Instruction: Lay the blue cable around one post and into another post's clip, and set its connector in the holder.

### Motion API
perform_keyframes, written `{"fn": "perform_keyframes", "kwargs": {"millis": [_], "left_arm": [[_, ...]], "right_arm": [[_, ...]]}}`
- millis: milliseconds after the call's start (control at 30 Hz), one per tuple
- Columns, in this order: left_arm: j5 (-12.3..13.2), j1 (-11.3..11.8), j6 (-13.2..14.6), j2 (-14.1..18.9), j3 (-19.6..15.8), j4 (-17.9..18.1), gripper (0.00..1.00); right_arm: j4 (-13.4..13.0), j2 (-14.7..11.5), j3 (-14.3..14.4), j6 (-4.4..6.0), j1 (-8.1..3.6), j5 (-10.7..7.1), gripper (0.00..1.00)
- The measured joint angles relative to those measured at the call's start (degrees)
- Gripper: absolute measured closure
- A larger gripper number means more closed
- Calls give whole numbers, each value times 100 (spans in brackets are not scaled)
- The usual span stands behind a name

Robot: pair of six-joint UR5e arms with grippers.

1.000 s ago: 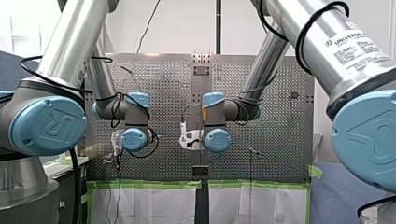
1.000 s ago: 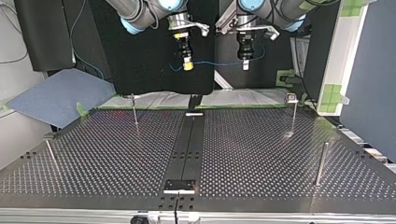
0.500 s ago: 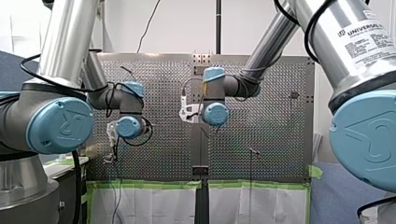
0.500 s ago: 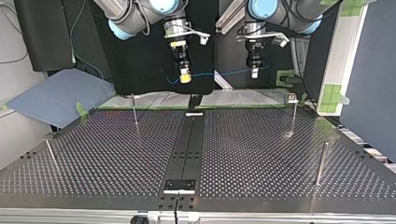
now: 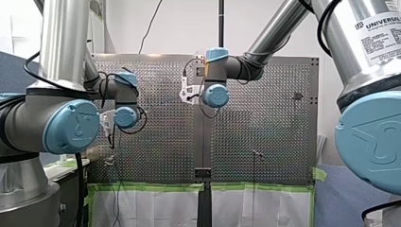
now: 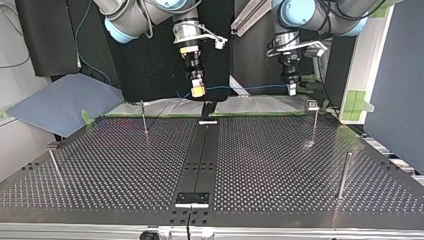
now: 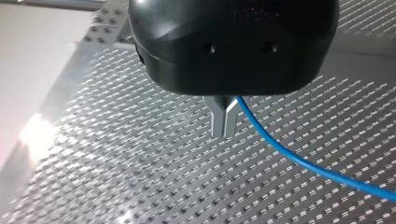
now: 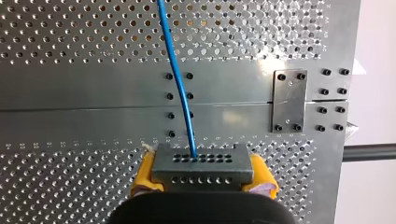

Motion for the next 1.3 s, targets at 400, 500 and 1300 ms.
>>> {"fn": "perform_keyframes", "kwargs": {"millis": [400,500,1300], "left_arm": [[65,504,-496,504,255,-325,100],[58,655,-641,655,403,-472,100],[56,1174,-904,1713,1531,-1601,100]], "right_arm": [[423,1,-515,40,0,-234,100],[518,3,-655,69,-17,-317,100],[889,27,-1671,226,-50,-970,100]]}}
